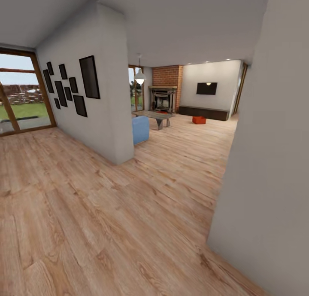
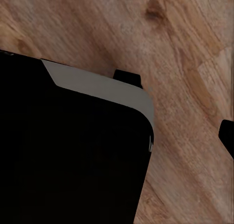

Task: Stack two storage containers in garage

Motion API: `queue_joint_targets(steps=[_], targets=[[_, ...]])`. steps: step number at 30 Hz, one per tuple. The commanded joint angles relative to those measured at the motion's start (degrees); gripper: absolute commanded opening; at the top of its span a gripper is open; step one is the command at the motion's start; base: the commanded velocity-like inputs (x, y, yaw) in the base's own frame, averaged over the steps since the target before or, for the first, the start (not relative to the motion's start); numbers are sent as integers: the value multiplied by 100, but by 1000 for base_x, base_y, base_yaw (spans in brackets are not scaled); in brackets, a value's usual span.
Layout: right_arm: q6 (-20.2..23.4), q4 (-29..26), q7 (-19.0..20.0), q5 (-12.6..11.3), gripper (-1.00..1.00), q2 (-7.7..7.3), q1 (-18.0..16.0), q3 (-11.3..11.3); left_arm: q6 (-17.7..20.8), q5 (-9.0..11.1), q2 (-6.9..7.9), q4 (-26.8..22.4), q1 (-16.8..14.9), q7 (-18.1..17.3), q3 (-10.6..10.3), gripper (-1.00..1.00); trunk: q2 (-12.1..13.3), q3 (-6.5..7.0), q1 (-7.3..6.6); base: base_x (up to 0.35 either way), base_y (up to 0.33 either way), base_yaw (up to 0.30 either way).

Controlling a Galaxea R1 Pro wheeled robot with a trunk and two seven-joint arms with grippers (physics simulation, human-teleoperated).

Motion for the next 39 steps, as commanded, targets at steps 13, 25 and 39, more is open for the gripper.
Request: queue_joint_targets(steps=[13,25,39], targets=[[-31,11,-15,-50,100,9,-4,41,-6,55,0,2,-2,-7,-2,100,-2,-5,3,322,0,271],[-31,11,-15,-50,100,-15,-4,57,9,61,0,2,-2,-7,-11,100,-2,-5,3,322,0,153],[-31,11,-15,-50,100,-24,-4,58,22,62,0,2,-2,-7,-13,100,-2,-5,3,322,0,2]])
